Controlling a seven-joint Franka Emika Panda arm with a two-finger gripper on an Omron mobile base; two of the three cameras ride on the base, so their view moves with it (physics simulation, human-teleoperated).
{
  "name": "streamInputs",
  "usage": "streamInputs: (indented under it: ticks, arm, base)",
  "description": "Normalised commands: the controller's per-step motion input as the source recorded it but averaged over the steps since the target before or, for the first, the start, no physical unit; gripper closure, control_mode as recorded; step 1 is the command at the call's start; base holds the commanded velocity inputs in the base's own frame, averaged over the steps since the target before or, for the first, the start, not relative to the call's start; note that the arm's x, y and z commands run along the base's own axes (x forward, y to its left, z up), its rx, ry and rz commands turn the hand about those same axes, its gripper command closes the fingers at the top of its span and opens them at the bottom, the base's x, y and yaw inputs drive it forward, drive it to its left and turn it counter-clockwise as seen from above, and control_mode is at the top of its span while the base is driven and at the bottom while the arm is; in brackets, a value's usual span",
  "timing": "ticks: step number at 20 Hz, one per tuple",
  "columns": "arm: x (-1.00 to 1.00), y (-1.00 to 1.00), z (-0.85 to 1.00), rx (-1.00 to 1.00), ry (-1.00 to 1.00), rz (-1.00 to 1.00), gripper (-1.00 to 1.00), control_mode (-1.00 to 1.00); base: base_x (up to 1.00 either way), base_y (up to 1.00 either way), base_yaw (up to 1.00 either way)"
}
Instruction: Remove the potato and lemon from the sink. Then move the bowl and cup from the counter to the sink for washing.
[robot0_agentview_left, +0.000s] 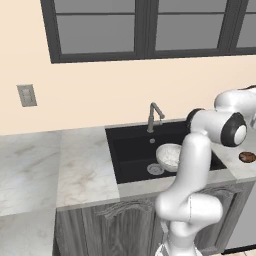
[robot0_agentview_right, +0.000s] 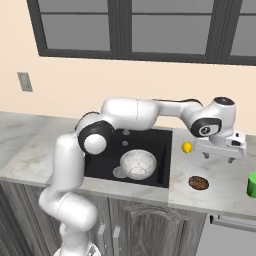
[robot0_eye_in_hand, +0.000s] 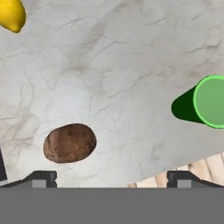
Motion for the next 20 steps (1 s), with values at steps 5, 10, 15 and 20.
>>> streamInputs:
  ticks: [5, 10, 15, 20]
  arm:
    - [0.01, -0.22, -0.08, 0.06, 0.0, -0.07, -1.0, -1.0]
    - [0.0, -0.17, -0.07, 0.01, -0.04, -0.03, -1.0, -1.0]
    - [0.08, -0.17, -0.06, 0.0, -0.07, -0.01, -1.0, -1.0]
    - [0.1, -0.17, -0.12, 0.0, -0.04, -0.01, -1.0, -1.0]
  base:
    - [0.0, 0.0, 0.0]
    - [0.0, 0.0, 0.0]
    - [0.0, 0.0, 0.0]
    - [0.0, 0.0, 0.0]
